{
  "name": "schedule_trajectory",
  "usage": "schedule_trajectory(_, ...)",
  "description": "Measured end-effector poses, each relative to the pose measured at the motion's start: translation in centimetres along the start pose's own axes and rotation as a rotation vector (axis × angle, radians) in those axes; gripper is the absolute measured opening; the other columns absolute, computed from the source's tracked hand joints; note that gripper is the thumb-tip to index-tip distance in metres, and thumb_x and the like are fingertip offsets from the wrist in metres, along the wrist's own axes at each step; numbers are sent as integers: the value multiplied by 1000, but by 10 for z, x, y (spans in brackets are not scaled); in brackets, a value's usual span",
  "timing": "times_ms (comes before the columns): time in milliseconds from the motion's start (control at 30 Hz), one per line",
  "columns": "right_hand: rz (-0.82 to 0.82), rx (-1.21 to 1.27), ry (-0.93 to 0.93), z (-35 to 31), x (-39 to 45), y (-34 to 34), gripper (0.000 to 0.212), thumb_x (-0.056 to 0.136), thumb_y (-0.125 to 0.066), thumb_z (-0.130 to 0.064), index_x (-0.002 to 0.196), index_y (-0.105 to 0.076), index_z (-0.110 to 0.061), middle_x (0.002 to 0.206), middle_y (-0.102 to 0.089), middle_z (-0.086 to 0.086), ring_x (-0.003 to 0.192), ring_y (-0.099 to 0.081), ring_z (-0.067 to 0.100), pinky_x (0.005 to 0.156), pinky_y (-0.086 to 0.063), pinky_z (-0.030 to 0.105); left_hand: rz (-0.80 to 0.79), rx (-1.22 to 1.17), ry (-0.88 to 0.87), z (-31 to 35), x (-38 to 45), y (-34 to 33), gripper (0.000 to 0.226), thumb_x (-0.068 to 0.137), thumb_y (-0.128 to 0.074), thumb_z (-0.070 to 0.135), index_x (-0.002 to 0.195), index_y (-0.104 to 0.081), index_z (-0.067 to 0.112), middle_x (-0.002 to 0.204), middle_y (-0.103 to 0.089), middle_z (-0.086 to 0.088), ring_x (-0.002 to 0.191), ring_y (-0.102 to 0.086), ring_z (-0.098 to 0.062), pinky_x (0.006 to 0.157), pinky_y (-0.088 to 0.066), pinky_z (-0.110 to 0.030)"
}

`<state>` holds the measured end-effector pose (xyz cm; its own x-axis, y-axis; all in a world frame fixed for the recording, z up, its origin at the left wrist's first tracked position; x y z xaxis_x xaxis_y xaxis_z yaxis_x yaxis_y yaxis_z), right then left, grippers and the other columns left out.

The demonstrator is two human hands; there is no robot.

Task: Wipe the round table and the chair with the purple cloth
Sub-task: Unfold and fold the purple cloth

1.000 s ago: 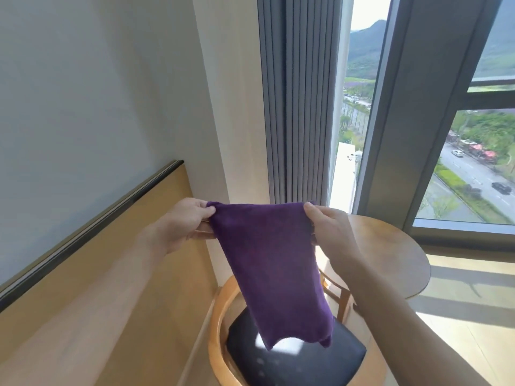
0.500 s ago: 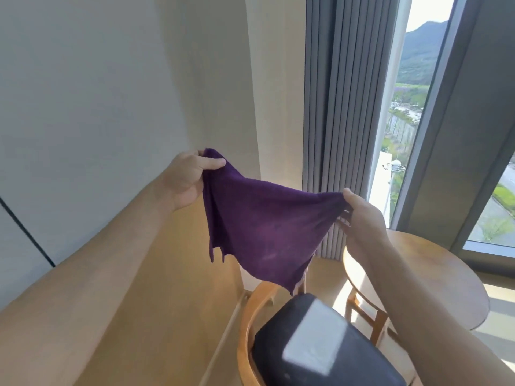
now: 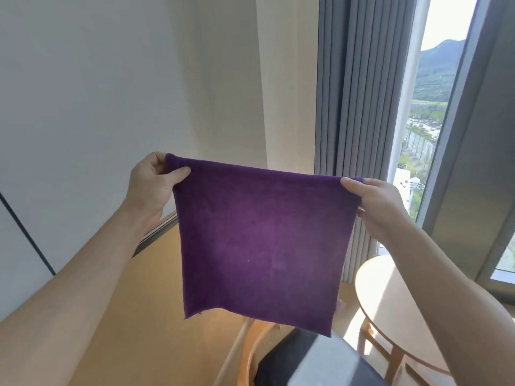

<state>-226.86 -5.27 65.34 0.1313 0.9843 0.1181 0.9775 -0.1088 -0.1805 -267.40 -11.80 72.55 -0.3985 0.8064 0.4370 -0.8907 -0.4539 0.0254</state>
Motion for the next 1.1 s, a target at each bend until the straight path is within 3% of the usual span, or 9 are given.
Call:
schedule_trajectory(100, -82, 48, 69, -24, 8, -5, 10, 93, -68, -4, 103, -69, -5, 87, -72, 0, 82, -67, 13, 72, -53, 25, 56, 57, -54, 8, 6, 10, 26, 89, -72, -2, 95, -68, 22, 100, -66, -1, 91, -60, -16, 71, -51, -16)
schedule_trajectory(200, -130, -5, 160, -43, 12, -5, 11, 95, -66, -6, 101, -68, -15, 98, -73, 0, 87, -68, 11, 82, -55, 33, -54, -54, -35, 18, 7, 1, 34, 95, -64, -3, 120, -66, 20, 123, -66, -6, 108, -65, -22, 91, -55, -34)
schedule_trajectory(333, -396, -36, 246, -62, 11, -17, 42, 96, -63, -4, 132, -65, -27, 126, -68, 8, 112, -68, 23, 87, -57, 40, -291, -115, -30, 35, -5, -30, 59, 97, -53, -5, 136, -53, 39, 113, -67, -4, 105, -64, -21, 96, -54, -42)
schedule_trajectory(433, -490, -55, 320, -72, 9, -27, 60, 94, -63, 0, 142, -55, -36, 110, -66, 2, 106, -69, 18, 86, -57, 33, -281, -18, -77, 46, -9, -45, 63, 94, -55, -4, 137, -50, 42, 107, -67, -1, 100, -64, -17, 91, -53, -40)
schedule_trajectory(533, -489, -18, 327, -73, 10, -34, 71, 93, -65, 3, 141, -49, -46, 103, -64, 0, 101, -70, 20, 93, -57, 40, -268, 140, -109, 52, -11, -55, 72, 95, -58, -2, 147, -38, 44, 103, -70, -1, 97, -67, -18, 89, -55, -42)
schedule_trajectory(800, -466, -207, 311, -67, 23, -21, 96, 97, -58, 5, 154, -12, -58, 129, -67, -1, 111, -70, 20, 88, -59, 44, -325, 303, -34, 54, -26, -54, 96, 94, -58, -10, 151, -22, 58, 122, -68, 12, 99, -74, -19, 70, -63, -42)
schedule_trajectory(933, -454, -422, 286, -54, 15, -28, 100, 96, -60, -4, 145, -5, -71, 148, -45, -22, 121, -64, 24, 91, -59, 50, -286, 289, 79, 32, -33, -51, 104, 88, -62, -13, 154, -20, 55, 126, -65, 12, 106, -71, -16, 77, -63, -37)
schedule_trajectory(1000, -434, -546, 281, -47, 5, -35, 100, 94, -57, -4, 149, -2, -66, 138, -40, -29, 117, -64, 23, 89, -60, 46, -241, 270, 141, 18, -38, -51, 108, 79, -68, -7, 155, -20, 54, 128, -65, 9, 111, -69, -22, 88, -62, -44)
schedule_trajectory(1100, -407, -601, 276, -35, -14, -54, 94, 92, -51, -1, 156, -5, -52, 140, -37, -23, 75, -65, 3, 55, -51, 23, -310, 224, 196, 2, -55, -69, 112, 76, -74, 0, 154, -18, 57, 129, -67, 12, 114, -69, -20, 97, -58, -50)
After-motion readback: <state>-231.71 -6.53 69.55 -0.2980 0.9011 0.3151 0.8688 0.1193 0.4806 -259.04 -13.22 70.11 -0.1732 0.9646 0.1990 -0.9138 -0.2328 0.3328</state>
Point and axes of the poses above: each hand's wrist, its own x-axis towards the middle knuckle, its own y-axis out of the back of the hand, z = x × y, the point moved 8 cm from there along x, towards the middle knuckle
